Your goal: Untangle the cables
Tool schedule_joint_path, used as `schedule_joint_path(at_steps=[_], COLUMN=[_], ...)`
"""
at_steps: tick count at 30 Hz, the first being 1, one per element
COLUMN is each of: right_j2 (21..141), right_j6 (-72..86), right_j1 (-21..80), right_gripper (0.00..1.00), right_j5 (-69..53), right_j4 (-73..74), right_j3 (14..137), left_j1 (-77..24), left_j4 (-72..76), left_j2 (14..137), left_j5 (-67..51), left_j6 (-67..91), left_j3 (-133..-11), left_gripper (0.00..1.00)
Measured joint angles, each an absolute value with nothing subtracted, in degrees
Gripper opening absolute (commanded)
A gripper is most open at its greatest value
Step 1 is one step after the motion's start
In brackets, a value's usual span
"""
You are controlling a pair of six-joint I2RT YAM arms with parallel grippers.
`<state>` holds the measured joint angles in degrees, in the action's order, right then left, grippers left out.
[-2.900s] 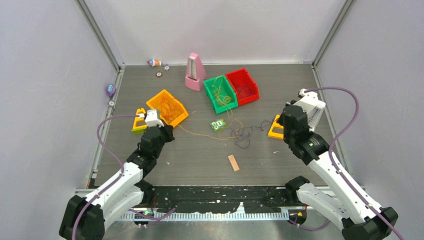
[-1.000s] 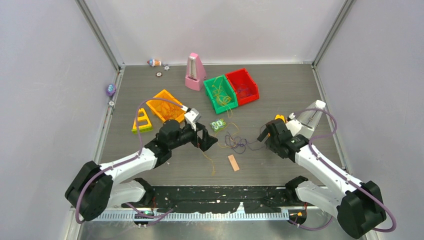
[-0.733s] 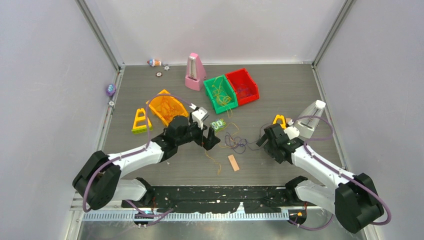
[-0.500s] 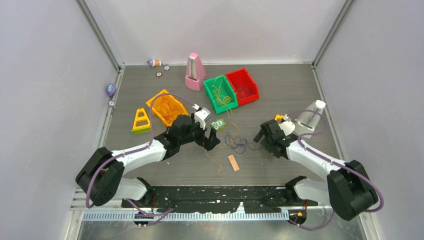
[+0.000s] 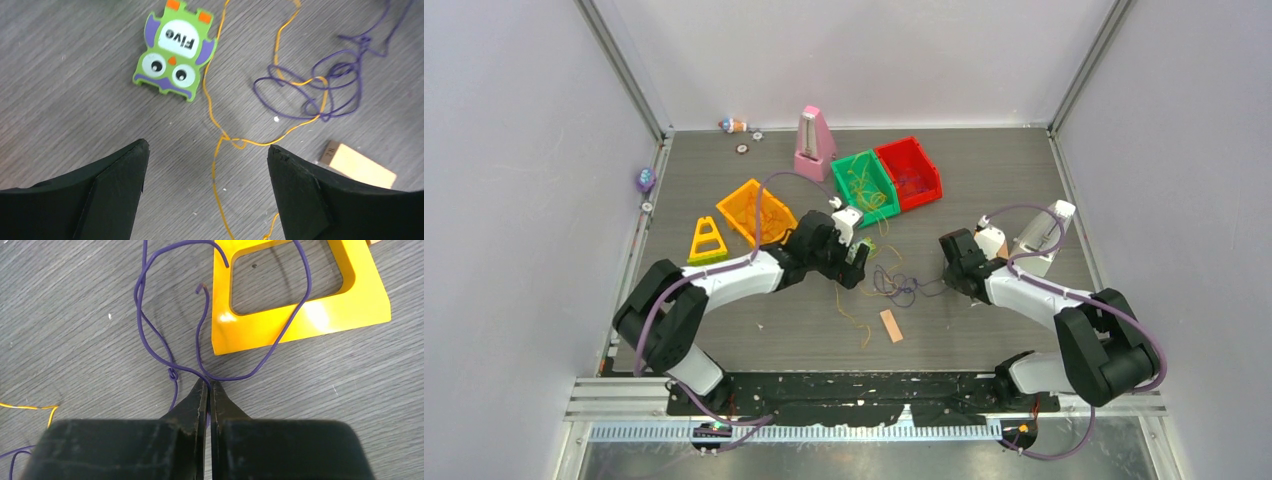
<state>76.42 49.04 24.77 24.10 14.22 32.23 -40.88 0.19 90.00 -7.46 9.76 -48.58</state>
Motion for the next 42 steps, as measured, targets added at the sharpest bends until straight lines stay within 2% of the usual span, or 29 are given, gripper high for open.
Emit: schedule_joint_path(at_steps=[4,6,7,8,10,15,20,25,31,36,42], right_j2=[75.79,74.63,74.13,73.58,72.99,72.42,68.82,59.51,47.94,44.29,45.87], right_j6=[47.79,47.22,47.07,46.89,46.74,46.26,46.06,48.58,48.82,46.76,40.56], right_j1=[24.73,24.73,24.73,24.71,24.62,23.97,20.34,15.68,11.57,10.96,10.85], right_gripper=[0.05,0.05,0.05,0.05,0.05,0.05,0.05,0.05,0.05,0.05,0.05], right_j5=[23.90,23.90,23.90,23.90,23.92,24.12,27.27,35.35,44.75,49.87,43.81], right_j4=[14.24,14.24,14.22,14.20,14.20,15.11,19.90,25.04,30.79,32.56,30.11], right_j3=[32.23,32.21,32.21,32.23,32.23,32.38,34.87,38.15,42.78,49.65,53.39], left_j1=[-40.88,-40.88,-40.86,-40.86,-40.86,-40.88,-37.56,-30.46,-29.32,-29.32,-29.23], left_j4=[-5.58,-7.62,-8.43,-8.99,-9.91,-10.57,-0.51,2.07,4.58,4.62,5.26], left_j2=[92.86,93.67,93.89,93.93,93.93,92.27,74.32,64.79,54.08,51.92,53.08], left_j5=[-4.93,-4.25,-4.19,-4.27,-5.19,-4.64,2.35,13.87,24.64,30.30,29.71], left_j6=[9.61,9.58,9.61,9.72,9.47,8.99,12.71,19.38,24.12,26.65,26.59], left_j3=[-51.51,-52.27,-52.47,-52.51,-52.51,-51.86,-36.99,-31.14,-23.33,-22.26,-22.37], left_gripper=[0.74,0.61,0.52,0.38,0.01,0.00,0.00,0.00,0.00,0.00,0.00])
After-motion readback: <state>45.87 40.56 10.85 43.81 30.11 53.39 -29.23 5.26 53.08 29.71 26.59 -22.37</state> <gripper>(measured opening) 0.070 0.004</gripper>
